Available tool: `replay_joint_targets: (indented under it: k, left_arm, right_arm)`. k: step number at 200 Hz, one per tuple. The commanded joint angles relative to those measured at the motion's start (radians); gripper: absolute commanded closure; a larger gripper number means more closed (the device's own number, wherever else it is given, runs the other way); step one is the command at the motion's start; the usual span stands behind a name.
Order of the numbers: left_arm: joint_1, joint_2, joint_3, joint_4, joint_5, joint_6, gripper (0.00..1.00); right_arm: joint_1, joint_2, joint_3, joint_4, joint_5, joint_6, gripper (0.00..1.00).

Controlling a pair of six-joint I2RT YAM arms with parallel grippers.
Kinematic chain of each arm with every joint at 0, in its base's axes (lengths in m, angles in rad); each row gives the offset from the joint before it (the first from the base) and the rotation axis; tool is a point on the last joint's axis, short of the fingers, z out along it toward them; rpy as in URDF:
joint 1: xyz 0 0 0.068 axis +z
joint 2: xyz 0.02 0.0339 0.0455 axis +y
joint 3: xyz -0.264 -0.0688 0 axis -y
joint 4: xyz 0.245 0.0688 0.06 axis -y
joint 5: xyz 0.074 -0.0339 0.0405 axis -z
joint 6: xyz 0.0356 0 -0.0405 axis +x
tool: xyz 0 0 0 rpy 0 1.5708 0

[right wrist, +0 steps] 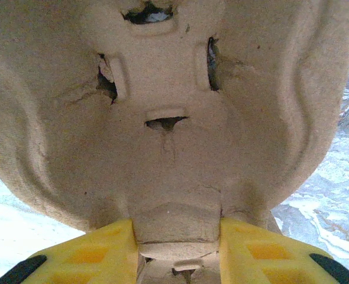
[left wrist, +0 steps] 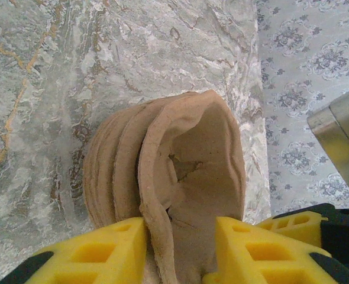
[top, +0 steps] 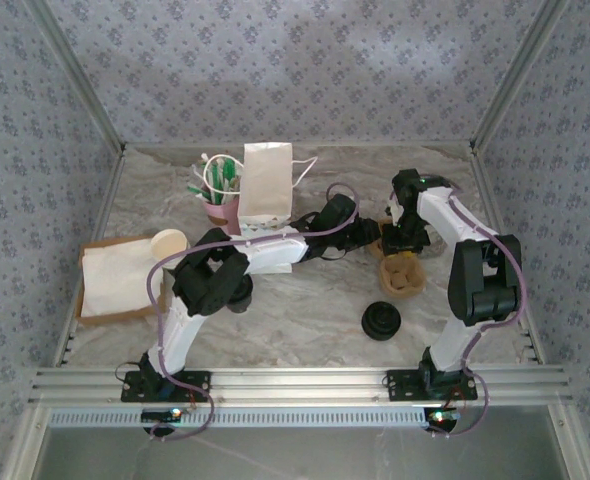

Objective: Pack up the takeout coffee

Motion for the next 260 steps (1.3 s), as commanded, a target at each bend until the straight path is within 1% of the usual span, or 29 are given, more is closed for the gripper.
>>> replay_joint_targets:
  k: [1, 51, 117, 177, 203, 260]
  left_arm:
    - [-0.016, 0.026, 0.043, 0.032, 0.038, -0.013, 0.63]
    - [-0.016, 0.03, 0.034, 0.071, 0.056, -0.034, 0.63]
    - [-0.016, 0.032, 0.035, 0.073, 0.06, -0.036, 0.64]
    - [-0.016, 0.027, 0.045, 0.069, 0.065, -0.036, 0.64]
    - [-0.019, 0.009, 0.044, 0.071, 0.065, -0.03, 0.6]
    - [-0.037, -0.075, 0.045, 0.046, 0.053, 0.005, 0.42]
  right_arm:
    - [-0.001, -0.023, -0.012, -0.025, -0.026, 0.007, 0.61]
    - [-0.001, -0.037, -0.014, -0.023, -0.031, 0.009, 0.61]
    - [0.0, -0.068, -0.019, -0.024, -0.04, 0.01, 0.61]
    - [0.002, -0.066, -0.021, -0.026, -0.038, 0.011, 0.61]
    - [0.002, -0.07, -0.023, -0.028, -0.027, 0.014, 0.61]
    - [-0.004, -0.128, -0.045, -0.02, 0.011, 0.058, 0.61]
